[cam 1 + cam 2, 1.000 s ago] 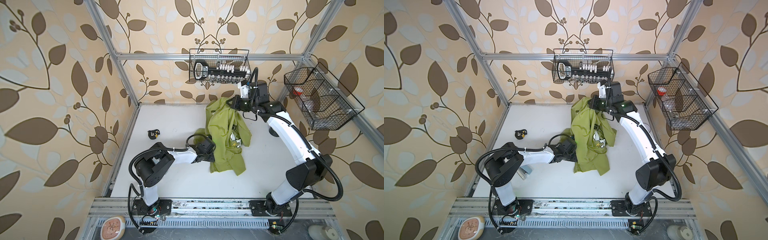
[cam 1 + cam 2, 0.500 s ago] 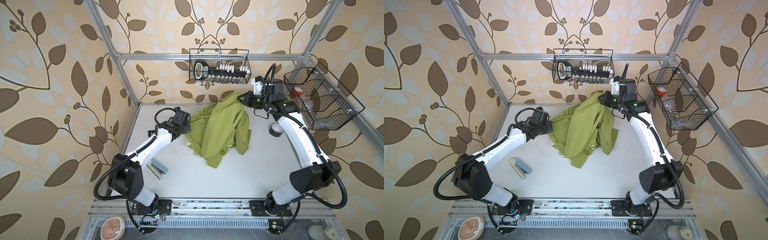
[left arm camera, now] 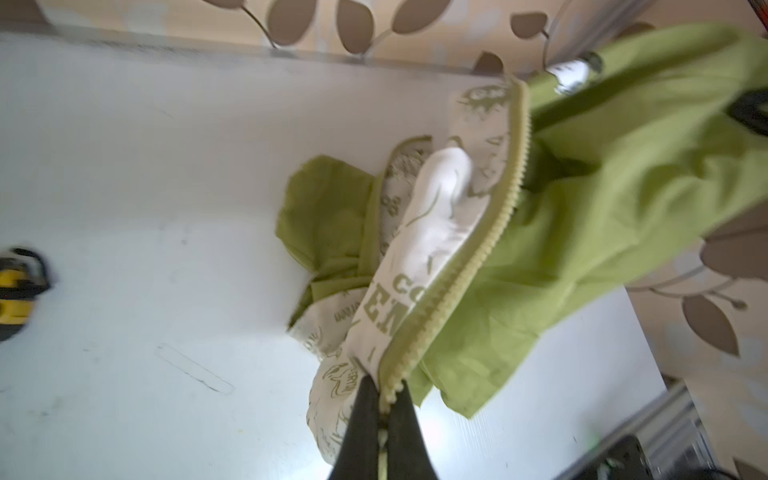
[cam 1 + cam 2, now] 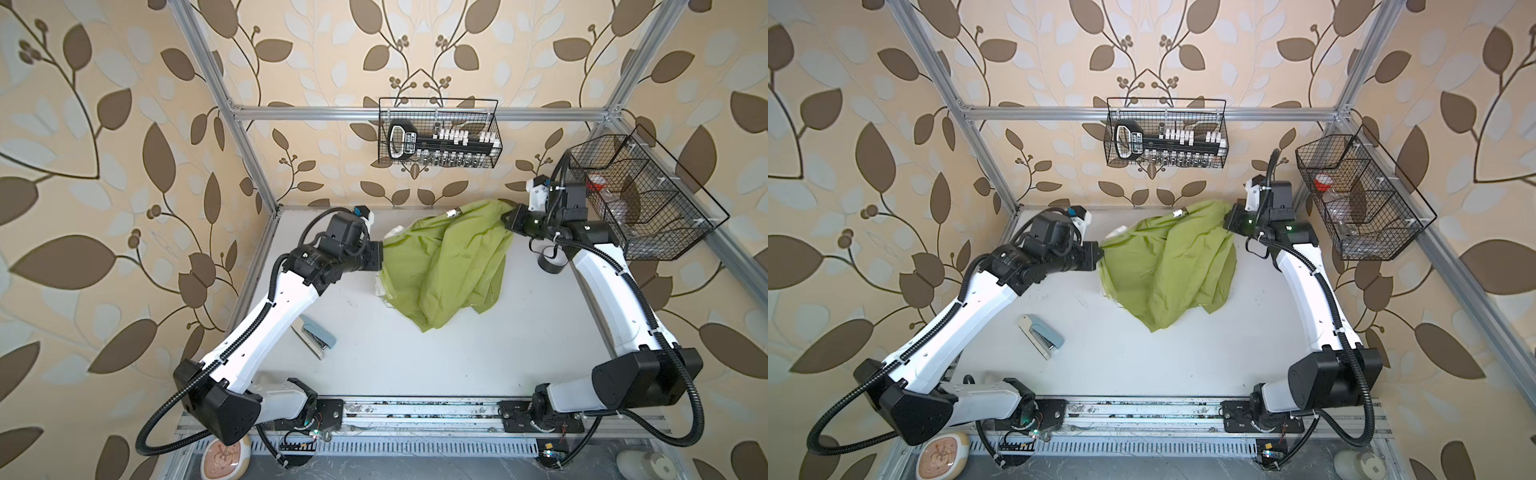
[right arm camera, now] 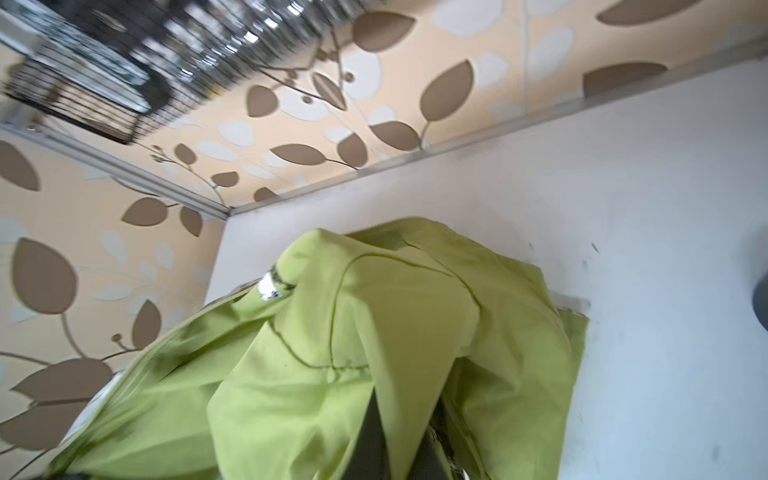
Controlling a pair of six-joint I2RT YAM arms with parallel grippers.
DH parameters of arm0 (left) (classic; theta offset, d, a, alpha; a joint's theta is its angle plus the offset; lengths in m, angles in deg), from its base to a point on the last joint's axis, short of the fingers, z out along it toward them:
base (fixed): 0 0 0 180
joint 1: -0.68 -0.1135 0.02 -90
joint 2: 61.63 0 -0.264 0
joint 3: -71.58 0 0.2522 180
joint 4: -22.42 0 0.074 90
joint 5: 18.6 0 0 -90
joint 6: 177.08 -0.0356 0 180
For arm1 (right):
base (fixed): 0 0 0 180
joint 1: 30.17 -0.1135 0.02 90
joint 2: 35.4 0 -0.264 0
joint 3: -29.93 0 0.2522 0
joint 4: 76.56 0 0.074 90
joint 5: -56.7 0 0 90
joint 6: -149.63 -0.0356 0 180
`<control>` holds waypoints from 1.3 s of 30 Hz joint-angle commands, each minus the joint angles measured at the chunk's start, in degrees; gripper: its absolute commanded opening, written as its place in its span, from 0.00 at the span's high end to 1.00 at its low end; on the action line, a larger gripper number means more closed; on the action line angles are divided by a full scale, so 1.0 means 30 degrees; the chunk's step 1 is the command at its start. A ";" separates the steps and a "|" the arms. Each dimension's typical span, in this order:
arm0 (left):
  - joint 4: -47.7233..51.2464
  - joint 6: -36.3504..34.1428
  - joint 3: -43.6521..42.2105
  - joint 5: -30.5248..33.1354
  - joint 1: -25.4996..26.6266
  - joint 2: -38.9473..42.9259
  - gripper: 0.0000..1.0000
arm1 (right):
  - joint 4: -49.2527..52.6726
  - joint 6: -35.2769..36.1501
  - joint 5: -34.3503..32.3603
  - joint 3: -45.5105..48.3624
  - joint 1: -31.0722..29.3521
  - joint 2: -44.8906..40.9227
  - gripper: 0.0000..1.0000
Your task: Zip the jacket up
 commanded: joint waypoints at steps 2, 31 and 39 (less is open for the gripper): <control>0.0234 0.1114 -0.2674 -0.4197 0.2206 -0.0007 1.00 | -0.1365 -0.0990 -0.1774 0.5395 0.1420 -0.2294 0.84; -0.4470 0.4154 -0.9975 -0.4557 0.6218 -0.1142 1.00 | -0.2678 -0.0467 -0.5459 -0.1030 -0.3451 0.6820 0.22; -0.4641 0.4365 -1.0310 -0.4258 0.6218 -0.0753 1.00 | -0.4268 -0.1624 -0.4851 0.0827 -0.3265 0.9047 0.15</control>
